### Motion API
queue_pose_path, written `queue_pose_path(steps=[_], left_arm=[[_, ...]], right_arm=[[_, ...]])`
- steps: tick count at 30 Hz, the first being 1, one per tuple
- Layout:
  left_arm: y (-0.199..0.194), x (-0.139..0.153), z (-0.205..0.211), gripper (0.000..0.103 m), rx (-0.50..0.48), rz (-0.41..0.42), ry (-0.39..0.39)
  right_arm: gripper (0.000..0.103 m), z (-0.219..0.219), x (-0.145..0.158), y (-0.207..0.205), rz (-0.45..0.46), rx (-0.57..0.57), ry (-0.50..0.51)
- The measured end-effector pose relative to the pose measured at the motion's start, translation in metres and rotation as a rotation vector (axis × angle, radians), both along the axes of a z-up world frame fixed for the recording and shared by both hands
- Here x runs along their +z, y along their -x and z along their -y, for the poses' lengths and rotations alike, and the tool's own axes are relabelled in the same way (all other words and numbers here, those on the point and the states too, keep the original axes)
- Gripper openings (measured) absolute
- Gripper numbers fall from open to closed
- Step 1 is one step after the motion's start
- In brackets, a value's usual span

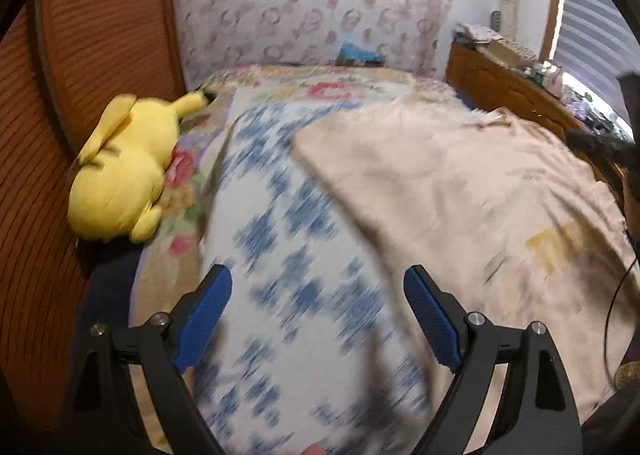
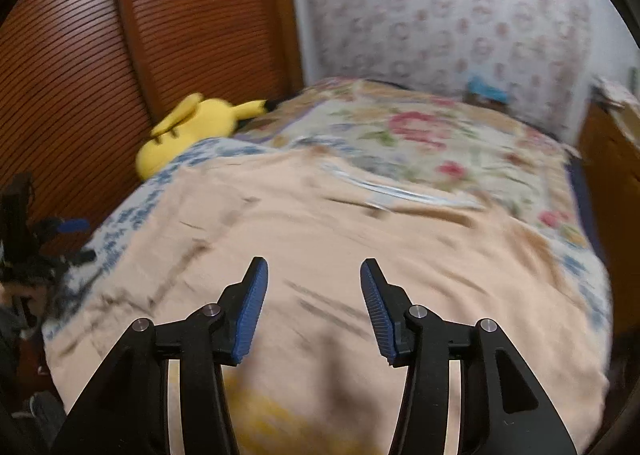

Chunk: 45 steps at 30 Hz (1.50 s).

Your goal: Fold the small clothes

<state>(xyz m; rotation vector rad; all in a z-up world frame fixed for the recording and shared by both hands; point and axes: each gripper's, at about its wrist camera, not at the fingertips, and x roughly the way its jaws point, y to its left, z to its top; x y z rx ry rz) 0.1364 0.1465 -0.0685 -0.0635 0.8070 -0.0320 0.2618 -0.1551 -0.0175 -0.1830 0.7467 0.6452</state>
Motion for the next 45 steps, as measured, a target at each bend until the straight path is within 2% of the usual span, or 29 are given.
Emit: queue_pose_path(steps=[4,11,17,21,27,29,38,42,44,45], left_arm=[[-0.033,0.02,0.039,0.089,-0.087,0.029,0.034],[-0.079,0.04,0.14,0.089,-0.294,0.059,0.028],[-0.106,0.029,0.215,0.089,-0.428,0.004,0.019],[-0.114,0.014,0.247,0.089,-0.475,-0.047,-0.005],[-0.116,-0.009,0.264,0.089,-0.491,-0.109,-0.049],[-0.114,-0.012,0.267,0.089,-0.495,-0.094,-0.074],[-0.112,-0.013,0.265,0.095,-0.509,-0.09,-0.074],[-0.116,-0.015,0.27,0.097,-0.515,-0.092,-0.078],[-0.116,-0.015,0.272,0.097,-0.515,-0.092,-0.078],[-0.116,-0.015,0.271,0.097,-0.515,-0.093,-0.078]], right_arm=[[0.049,0.068,0.007,0.02,0.027,-0.124,0.023],[0.049,0.177,0.014,0.051,0.044,-0.325,0.039],[0.049,0.242,0.001,0.06,0.021,-0.438,0.056],[0.049,0.275,-0.022,0.058,-0.047,-0.489,0.036],[0.049,0.289,-0.044,0.053,-0.109,-0.498,-0.019],[0.049,0.291,-0.047,0.049,-0.12,-0.496,-0.033],[0.045,0.285,-0.061,0.032,-0.181,-0.477,-0.043],[0.034,0.287,-0.061,0.028,-0.188,-0.466,-0.078],[0.031,0.285,-0.059,0.028,-0.182,-0.466,-0.065],[0.026,0.284,-0.058,0.028,-0.175,-0.471,-0.051]])
